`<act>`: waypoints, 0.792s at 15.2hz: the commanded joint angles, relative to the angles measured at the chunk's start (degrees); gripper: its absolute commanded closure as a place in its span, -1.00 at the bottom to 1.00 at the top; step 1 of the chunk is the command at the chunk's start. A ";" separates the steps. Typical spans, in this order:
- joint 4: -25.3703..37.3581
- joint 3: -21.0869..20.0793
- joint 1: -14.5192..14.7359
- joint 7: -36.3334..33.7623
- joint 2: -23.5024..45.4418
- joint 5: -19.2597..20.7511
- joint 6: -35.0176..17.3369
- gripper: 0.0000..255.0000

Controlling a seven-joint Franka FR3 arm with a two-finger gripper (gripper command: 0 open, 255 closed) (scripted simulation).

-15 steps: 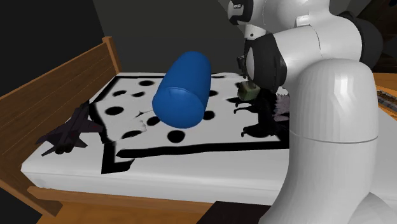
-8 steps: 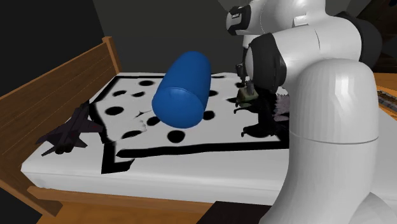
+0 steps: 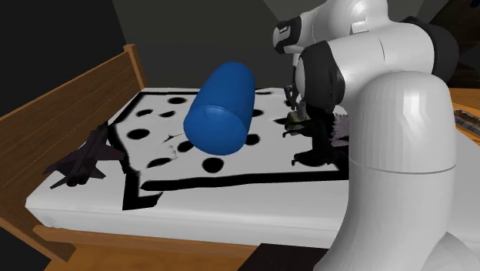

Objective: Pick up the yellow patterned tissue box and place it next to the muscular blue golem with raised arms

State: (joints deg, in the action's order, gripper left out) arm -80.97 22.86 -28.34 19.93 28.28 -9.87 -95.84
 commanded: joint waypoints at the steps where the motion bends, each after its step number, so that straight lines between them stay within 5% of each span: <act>1: -1.63 -0.15 0.07 0.18 0.53 -0.16 -1.45 1.00; 12: -5.45 -1.28 -0.42 0.41 2.09 -0.50 -6.86 1.00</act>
State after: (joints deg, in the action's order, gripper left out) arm -85.31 21.93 -28.83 20.53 27.31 -10.54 -107.56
